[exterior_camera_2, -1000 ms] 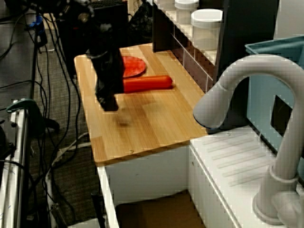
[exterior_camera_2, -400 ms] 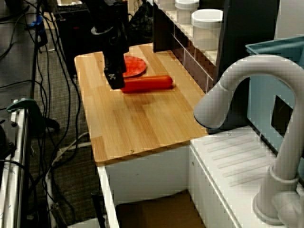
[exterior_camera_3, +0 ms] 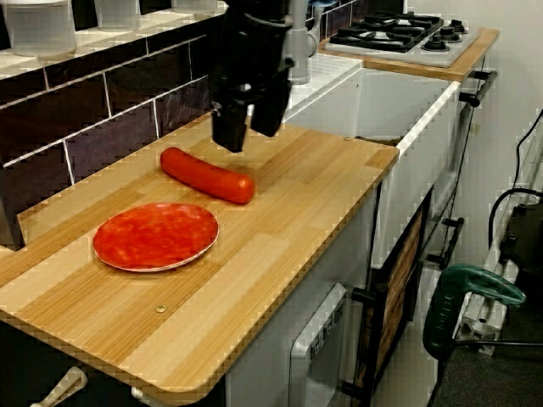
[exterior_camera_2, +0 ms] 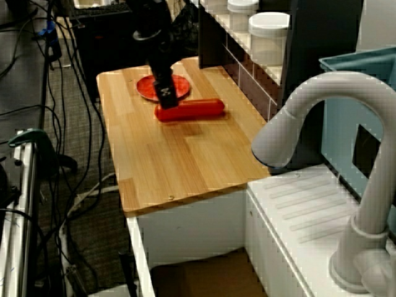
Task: Put the object on the plate
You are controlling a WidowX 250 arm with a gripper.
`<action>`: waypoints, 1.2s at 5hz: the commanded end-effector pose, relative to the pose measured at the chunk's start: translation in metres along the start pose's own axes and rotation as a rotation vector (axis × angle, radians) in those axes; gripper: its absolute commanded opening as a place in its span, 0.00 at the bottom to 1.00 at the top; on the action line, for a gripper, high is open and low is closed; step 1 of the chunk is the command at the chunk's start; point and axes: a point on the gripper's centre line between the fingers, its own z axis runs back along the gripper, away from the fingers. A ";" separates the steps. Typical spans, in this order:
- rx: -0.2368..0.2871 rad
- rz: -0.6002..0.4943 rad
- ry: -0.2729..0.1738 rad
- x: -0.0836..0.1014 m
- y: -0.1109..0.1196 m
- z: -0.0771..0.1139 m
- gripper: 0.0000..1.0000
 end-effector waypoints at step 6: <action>0.026 0.018 -0.021 0.018 0.013 -0.031 1.00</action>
